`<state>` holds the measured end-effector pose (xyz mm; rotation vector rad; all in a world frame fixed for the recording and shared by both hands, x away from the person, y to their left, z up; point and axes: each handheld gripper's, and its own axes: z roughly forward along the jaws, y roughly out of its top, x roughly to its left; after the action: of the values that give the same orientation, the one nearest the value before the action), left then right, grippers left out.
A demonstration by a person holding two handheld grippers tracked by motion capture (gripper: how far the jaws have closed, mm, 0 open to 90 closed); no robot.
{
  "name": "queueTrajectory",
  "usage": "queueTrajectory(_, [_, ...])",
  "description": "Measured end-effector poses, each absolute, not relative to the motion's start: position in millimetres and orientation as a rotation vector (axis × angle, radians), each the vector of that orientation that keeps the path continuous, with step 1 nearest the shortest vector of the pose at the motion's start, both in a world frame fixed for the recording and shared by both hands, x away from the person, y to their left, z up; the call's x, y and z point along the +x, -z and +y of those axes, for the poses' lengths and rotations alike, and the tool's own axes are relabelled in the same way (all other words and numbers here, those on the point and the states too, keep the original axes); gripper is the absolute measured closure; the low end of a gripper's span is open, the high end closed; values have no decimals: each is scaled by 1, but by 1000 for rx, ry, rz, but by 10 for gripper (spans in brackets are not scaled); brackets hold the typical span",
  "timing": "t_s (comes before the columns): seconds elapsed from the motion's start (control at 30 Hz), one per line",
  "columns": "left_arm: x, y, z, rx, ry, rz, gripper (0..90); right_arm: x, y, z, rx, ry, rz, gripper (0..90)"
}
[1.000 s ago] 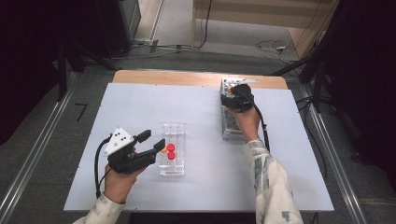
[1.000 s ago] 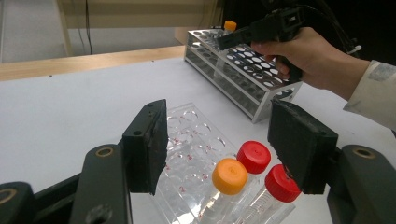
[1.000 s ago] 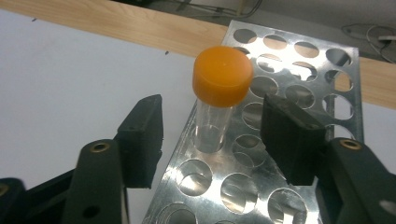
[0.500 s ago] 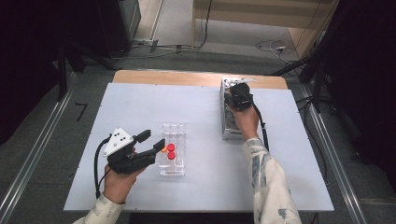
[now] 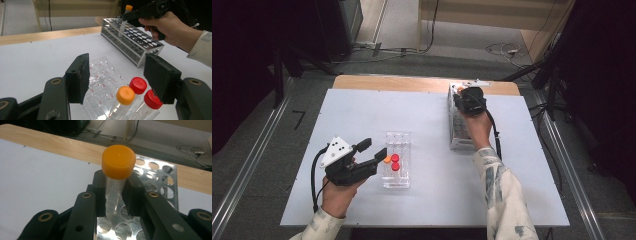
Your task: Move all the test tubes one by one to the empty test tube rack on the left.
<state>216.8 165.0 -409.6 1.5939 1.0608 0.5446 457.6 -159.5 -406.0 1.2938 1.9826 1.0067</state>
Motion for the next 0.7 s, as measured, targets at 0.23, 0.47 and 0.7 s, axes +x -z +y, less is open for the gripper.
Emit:
queueTrajectory(0.23, [217, 409, 164, 1595, -546, 1064, 348, 444, 383, -167, 1253, -1067, 1938, 713])
queueTrajectory(0.47, [217, 408, 163, 1597, -555, 1079, 273, 423, 360, -178, 1192, -1148, 1946, 713])
queueTrajectory(0.7, [216, 406, 162, 1593, -552, 1085, 237, 387, 356, -185, 1116, -1206, 2025, 713])
